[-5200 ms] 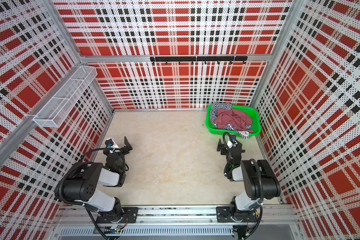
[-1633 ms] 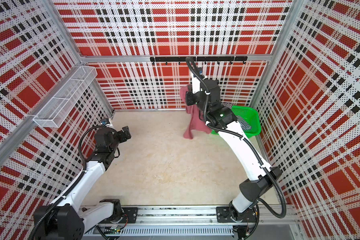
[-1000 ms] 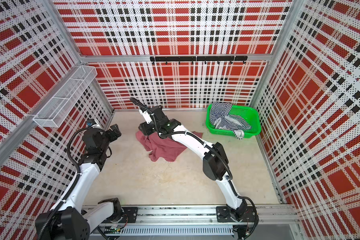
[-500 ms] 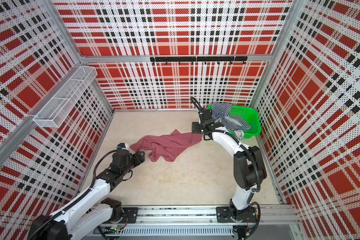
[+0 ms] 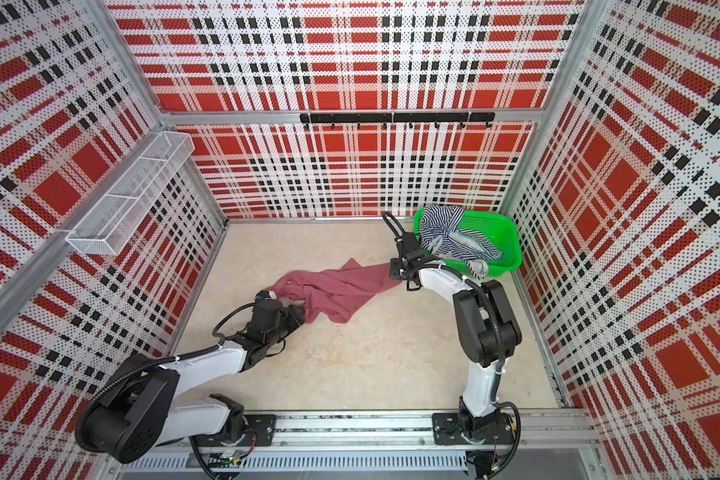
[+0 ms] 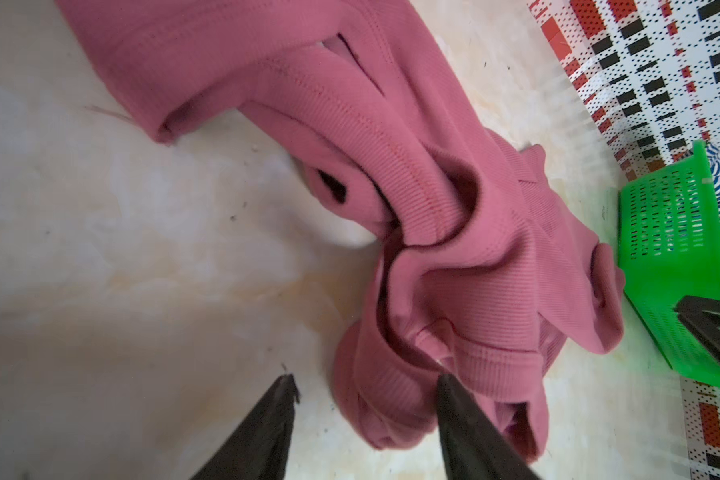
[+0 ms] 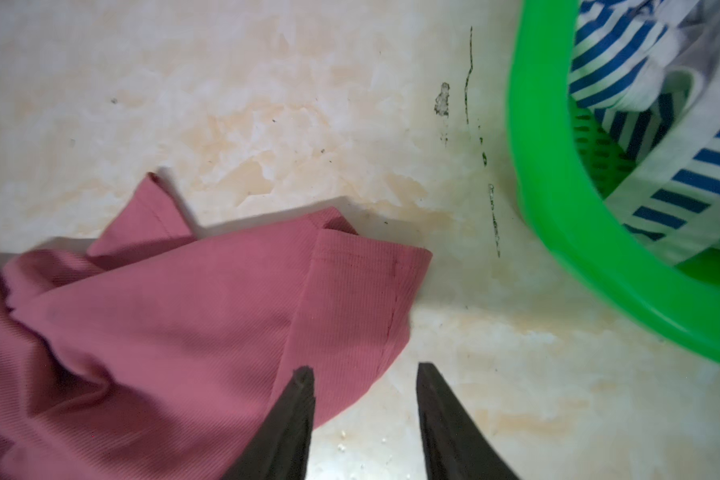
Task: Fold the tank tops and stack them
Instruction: 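Grasp the tank top edges with the left and right grippers, then lift the tank top with both grippers and swing it toward the robot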
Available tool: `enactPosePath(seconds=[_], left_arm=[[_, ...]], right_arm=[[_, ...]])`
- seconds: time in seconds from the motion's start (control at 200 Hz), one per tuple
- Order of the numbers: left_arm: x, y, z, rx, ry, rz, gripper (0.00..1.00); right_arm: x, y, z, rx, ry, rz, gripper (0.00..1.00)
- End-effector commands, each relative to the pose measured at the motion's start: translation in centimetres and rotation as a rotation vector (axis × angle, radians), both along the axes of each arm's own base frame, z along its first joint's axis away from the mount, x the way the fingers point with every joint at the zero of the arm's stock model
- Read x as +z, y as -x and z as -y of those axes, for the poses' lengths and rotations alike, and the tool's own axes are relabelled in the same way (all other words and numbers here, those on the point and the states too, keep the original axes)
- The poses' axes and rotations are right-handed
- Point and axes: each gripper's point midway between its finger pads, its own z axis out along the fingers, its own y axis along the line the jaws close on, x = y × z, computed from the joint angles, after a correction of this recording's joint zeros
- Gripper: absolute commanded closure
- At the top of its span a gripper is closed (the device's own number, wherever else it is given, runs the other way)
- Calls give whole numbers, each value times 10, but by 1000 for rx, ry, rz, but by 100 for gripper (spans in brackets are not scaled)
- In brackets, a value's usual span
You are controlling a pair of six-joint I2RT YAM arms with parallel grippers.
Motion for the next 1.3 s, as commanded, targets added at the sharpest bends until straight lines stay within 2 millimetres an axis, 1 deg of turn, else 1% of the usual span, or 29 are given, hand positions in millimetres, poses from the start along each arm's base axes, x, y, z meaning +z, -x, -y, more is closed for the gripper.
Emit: enactPosePath(seconds=[0.0,0.055,0.1,0.145,0.19,0.231,0.276,0.286,0.321,0.376,0.401,0.436,0.516,0.596,0.681,0.707,0.762,0.797,0.892,0.922,0.942,0.952,0.962,1.012,1.132,1.183,1.218,1.263,1.298], left_arm=[[15,-17,5,41,-13,80,46],[12,-19,6,54,-5,81,60],[9,-21,7,59,8,81,67],[8,-23,11,53,19,82,75],[7,-24,13,50,18,82,84],[8,-26,16,45,17,83,93],[11,-27,17,42,15,94,100],[12,-28,17,40,15,97,100],[17,-30,17,40,16,110,100],[28,-33,16,42,19,137,100],[33,-35,15,45,19,149,100],[42,-37,14,46,23,168,100],[67,-39,8,57,16,203,100],[97,-40,3,61,-16,244,100],[131,-38,-9,81,-45,290,100],[143,-38,-15,90,-49,310,100],[166,-37,-28,113,-63,345,100],[182,-36,-38,129,-72,371,100],[224,-33,-65,162,-117,427,100],[238,-32,-71,163,-128,443,100],[247,-32,-70,150,-128,456,100],[251,-33,-78,168,-133,460,100],[254,-33,-81,173,-136,465,100],[277,-34,-83,157,-131,503,100],[323,-43,-71,89,-135,588,100],[338,-53,-70,77,-160,609,100],[353,-59,-71,70,-177,635,100],[368,-68,-73,64,-199,658,100],[379,-75,-74,64,-212,676,100]], right_arm=[[-4,-23,1,-47,4,45,39],[-13,-29,3,-66,17,50,36],[-21,-32,4,-78,25,45,36],[-27,-35,7,-93,38,48,38],[-31,-38,7,-98,38,47,42],[-32,-39,7,-100,32,49,50],[-31,-40,7,-101,26,58,65],[-31,-40,7,-101,26,60,67],[-27,-40,7,-100,22,68,80],[-20,-40,6,-92,16,89,95],[-16,-40,6,-86,16,97,100],[-9,-39,7,-79,20,105,100],[15,-36,7,-60,19,133,100],[45,-33,6,-35,11,179,100],[78,-29,5,-5,4,230,100],[87,-28,5,3,3,244,100],[108,-26,4,22,-2,278,96],[120,-25,4,32,-6,299,95],[152,-22,5,44,-21,355,98],[162,-21,5,50,-31,374,100],[169,-21,6,55,-38,388,100],[173,-20,6,57,-42,395,100],[176,-20,6,60,-46,401,100],[195,-18,5,76,-63,435,100],[245,-12,10,91,-83,539,100],[266,-10,14,97,-96,581,100],[279,-10,18,98,-106,607,100],[296,-9,20,104,-117,638,100],[306,-9,21,110,-120,657,100]])
